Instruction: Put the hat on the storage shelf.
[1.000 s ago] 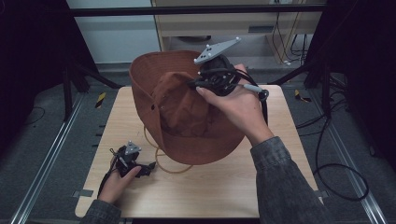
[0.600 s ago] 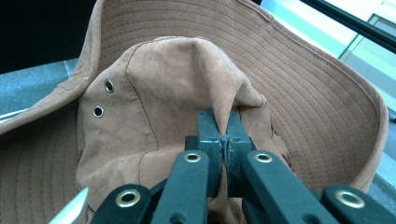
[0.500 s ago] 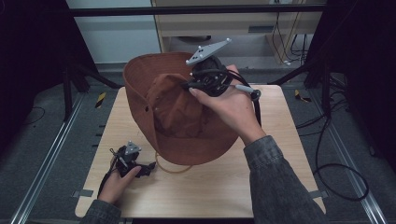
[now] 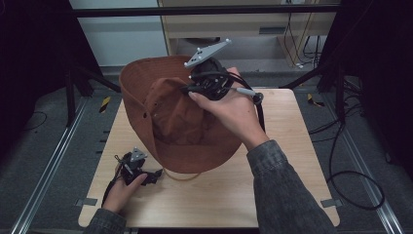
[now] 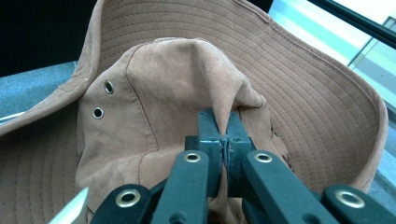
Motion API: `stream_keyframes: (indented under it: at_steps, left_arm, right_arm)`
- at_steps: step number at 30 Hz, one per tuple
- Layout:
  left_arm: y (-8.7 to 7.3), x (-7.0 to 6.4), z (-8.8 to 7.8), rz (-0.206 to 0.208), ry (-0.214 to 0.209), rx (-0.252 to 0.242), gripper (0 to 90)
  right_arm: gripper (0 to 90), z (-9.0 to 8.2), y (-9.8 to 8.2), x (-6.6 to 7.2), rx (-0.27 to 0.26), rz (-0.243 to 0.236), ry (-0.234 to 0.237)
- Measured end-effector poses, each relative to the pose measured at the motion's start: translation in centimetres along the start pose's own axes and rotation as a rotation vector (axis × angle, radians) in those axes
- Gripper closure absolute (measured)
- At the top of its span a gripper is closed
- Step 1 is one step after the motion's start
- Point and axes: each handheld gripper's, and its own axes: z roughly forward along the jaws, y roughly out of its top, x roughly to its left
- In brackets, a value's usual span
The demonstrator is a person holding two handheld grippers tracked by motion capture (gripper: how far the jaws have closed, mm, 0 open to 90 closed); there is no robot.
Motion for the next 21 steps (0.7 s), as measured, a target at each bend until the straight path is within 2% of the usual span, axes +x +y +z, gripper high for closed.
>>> stream_keyframes:
  at_steps: [6,21]
  left_arm:
    - [0.0,0.0,0.0,0.001,0.001,0.002,0.0]
    - [0.0,0.0,0.0,0.001,0.0,0.002,0.0]
  right_arm:
    - [89.0,0.6,0.1,0.5,-0.014,0.007,0.024]
    - [88.8,2.7,-0.1,1.2,0.005,0.002,0.056]
